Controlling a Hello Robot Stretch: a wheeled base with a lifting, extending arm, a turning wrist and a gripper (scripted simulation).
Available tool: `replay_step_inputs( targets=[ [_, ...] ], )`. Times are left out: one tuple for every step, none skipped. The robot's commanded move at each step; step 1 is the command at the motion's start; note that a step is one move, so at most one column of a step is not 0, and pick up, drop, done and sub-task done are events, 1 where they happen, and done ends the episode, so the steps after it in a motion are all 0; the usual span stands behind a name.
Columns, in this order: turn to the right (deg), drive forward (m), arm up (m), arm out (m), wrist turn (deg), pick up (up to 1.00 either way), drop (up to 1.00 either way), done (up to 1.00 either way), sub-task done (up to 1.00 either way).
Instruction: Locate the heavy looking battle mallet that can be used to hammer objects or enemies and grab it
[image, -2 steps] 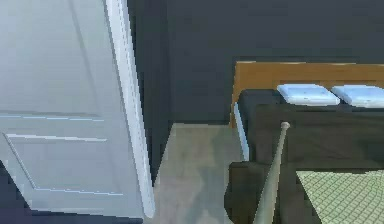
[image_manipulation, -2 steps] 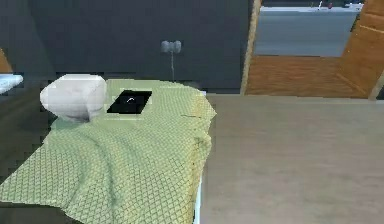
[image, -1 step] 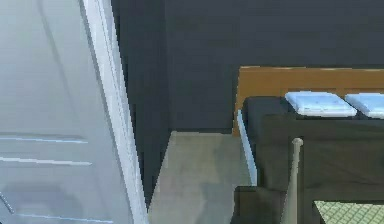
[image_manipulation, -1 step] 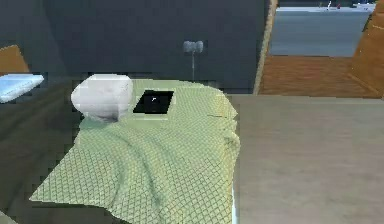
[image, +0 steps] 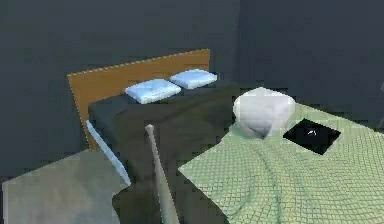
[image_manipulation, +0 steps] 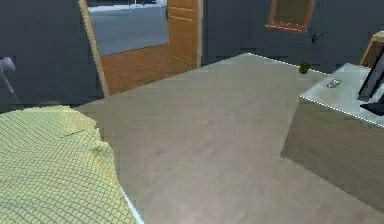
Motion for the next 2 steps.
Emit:
replay_step_inputs(
  targets=[
    [45.0,0.00,0.00,0.00,0.0,0.00,0.00,0.00,0.00],
    [45.0,0.00,0.00,0.00,0.0,0.00,0.00,0.00,0.00]
  ],
)
